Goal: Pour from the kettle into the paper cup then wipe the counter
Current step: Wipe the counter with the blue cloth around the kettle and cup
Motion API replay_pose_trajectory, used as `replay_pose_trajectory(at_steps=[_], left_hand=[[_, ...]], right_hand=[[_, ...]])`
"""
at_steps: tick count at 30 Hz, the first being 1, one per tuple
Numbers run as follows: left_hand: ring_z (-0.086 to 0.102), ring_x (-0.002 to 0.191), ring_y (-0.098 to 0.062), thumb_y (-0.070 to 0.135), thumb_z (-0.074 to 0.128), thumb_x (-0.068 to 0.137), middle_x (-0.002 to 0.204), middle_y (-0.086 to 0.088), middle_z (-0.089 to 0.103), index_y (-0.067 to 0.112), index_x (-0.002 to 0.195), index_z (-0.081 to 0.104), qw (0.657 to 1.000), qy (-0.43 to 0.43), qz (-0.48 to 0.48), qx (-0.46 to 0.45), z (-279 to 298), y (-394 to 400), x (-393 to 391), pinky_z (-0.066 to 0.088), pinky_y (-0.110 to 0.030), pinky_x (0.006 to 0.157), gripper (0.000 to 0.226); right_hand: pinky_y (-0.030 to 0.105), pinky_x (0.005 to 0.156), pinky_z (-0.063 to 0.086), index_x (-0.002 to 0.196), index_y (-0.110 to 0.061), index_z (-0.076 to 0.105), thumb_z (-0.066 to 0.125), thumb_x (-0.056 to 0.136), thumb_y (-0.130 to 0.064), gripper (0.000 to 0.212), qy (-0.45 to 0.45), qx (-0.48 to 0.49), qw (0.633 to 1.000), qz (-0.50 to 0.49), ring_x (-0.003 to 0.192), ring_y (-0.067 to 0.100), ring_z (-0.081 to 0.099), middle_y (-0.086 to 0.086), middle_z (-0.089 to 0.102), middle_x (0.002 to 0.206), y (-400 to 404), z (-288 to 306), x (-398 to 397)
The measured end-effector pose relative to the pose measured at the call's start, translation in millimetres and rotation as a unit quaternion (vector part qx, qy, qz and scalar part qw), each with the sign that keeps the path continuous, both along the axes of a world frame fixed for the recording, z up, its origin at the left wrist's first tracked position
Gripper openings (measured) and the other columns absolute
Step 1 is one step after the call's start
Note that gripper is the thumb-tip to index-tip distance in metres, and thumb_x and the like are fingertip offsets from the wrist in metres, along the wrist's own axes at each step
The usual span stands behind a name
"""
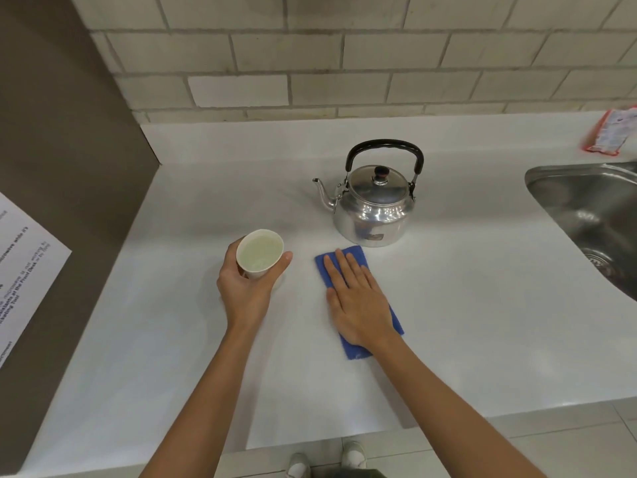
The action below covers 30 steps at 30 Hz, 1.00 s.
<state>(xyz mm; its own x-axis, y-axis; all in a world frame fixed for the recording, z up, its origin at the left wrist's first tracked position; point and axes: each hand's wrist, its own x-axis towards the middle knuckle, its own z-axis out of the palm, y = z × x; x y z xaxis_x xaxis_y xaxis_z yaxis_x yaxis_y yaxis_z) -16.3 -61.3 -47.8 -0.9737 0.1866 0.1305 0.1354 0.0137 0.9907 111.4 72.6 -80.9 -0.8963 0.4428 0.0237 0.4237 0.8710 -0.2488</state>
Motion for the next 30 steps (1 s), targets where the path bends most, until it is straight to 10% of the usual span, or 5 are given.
replay_pose_trajectory(at_steps=[30], left_hand=[[0.064,0.086,0.006,0.023,0.093,0.058,0.093,0.018,0.07,0.027,0.105,0.065,0.997,-0.02,-0.069,0.02,4,81,34,0.05,-0.009,0.072,0.054]], right_hand=[[0.035,0.123,-0.001,0.156,-0.026,0.0,0.019,0.105,-0.032,0.054,-0.028,0.008,0.992,-0.125,0.153,0.017,-0.003,-0.002,-0.001,0.166,136,3,57]])
